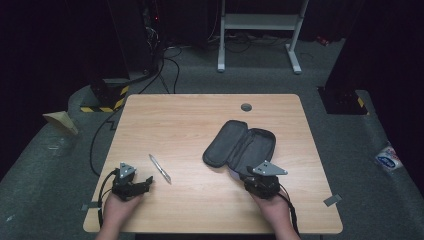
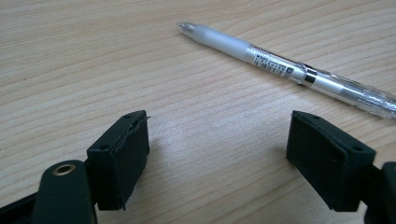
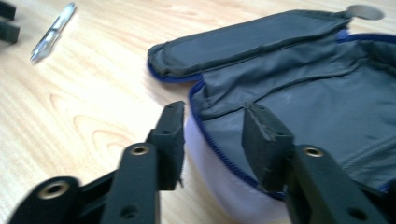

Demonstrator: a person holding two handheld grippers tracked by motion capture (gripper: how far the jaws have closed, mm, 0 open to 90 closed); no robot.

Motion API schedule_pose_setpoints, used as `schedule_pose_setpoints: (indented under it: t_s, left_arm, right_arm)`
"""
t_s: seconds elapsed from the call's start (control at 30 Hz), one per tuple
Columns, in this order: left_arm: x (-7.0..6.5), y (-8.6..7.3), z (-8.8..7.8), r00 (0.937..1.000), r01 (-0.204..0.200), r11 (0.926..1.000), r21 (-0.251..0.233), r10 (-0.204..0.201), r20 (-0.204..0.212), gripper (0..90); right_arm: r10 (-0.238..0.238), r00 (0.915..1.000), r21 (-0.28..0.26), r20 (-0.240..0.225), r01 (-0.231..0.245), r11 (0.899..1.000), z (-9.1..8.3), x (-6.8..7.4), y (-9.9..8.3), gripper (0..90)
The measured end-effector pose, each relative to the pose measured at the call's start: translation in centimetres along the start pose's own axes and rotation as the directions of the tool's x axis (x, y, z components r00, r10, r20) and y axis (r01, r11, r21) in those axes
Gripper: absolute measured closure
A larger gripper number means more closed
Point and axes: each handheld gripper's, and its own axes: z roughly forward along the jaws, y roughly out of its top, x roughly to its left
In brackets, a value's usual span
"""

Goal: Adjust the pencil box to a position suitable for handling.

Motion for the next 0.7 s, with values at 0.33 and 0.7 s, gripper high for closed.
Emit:
schedule_pose_setpoints:
  t_s: [0.33, 0.7]
  left_arm:
    - [0.0, 0.0, 0.0, 1.0, -0.001, 1.0, 0.0, 0.001, 0.002, 21.5]
    - [0.0, 0.0, 0.0, 1.0, -0.003, 1.0, 0.001, 0.003, 0.005, 21.5]
  right_arm:
    - [-0.059, 0.9977, 0.007, -0.033, 0.059, 0.998, 0.7, 2.0, -0.5, 85.7]
    - [-0.116, 0.9878, 0.019, -0.104, 0.118, 0.993, 1.6, 5.9, -0.3, 86.6]
